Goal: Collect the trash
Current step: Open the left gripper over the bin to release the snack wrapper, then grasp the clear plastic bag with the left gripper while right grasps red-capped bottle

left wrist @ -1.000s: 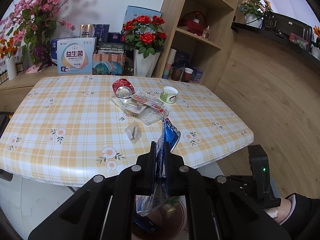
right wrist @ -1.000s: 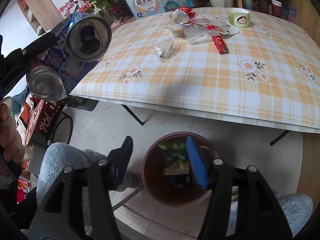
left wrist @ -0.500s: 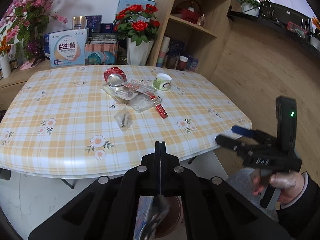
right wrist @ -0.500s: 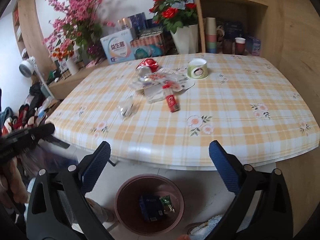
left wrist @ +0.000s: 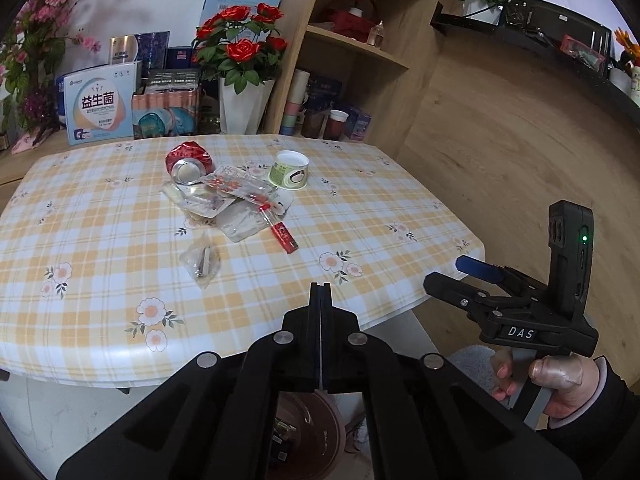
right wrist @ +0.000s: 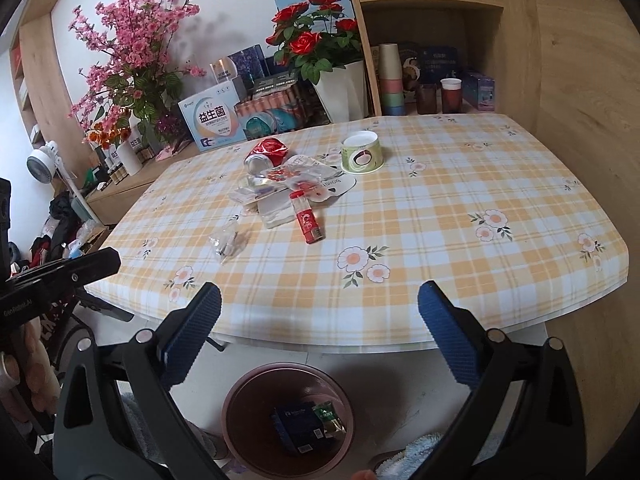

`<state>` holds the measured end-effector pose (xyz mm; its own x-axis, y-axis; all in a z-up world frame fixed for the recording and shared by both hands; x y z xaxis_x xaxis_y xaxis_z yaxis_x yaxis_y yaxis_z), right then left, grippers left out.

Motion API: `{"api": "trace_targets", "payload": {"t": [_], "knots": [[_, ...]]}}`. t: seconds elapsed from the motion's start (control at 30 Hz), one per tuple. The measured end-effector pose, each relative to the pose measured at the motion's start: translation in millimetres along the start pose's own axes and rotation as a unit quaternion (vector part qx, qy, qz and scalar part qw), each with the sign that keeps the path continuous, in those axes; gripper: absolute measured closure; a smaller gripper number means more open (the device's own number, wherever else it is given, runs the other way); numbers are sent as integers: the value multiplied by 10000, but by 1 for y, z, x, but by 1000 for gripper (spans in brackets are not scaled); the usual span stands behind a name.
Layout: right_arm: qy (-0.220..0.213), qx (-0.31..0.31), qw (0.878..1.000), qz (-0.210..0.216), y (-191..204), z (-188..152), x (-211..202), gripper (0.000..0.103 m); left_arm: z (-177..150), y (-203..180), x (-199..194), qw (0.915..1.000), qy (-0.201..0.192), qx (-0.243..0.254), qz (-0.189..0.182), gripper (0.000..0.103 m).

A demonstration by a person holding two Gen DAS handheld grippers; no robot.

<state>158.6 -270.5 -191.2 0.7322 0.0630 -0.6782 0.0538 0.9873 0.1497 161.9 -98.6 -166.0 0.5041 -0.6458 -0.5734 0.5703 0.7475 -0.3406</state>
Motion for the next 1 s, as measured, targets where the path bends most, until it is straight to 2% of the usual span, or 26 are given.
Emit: {"api": "trace_targets", "payload": {"t": [0.1, 0.2, 0.3, 0.37, 0.6, 0.67, 1.0], "knots": [[10, 2, 10000, -36, -3, -1, 2, 6, -2, 13, 1, 9998, 10, -105, 165, 102], [35, -31, 9999, -89, -5, -2, 5, 6, -3, 27, 1, 9993, 18, -186, 334, 96], [25, -48, 9999, -154, -7, -1, 8, 6, 0, 38, 0, 9985, -4, -135, 532, 82], [26, -69, 9998, -196, -9, 0, 10, 6, 2, 42, -1, 9981, -32, -118, 606, 69], [34, -87, 9996, -285, -12, 3, 16, 6, 7, 57, 0, 9969, -68, -98, 784, 46], [44, -93, 9994, -325, -13, 3, 19, 6, 7, 61, 1, 9964, -75, -110, 840, 37], [180, -175, 9987, -438, -14, 2, 39, 6, 2, 91, 17, 9939, 88, -223, 1073, 11]]}}
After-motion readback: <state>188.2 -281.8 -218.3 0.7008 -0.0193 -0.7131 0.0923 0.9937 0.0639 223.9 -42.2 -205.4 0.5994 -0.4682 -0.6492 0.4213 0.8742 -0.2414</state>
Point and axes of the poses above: each gripper's, at about its wrist camera, not at the fingertips, and x roughly the way its jaws point, y to its left, z to its top, the point moved 10 cm from there along x, roughly the way its jaws point, and after that the axes turned 8 degrees about -z, right-handed, at the moved point
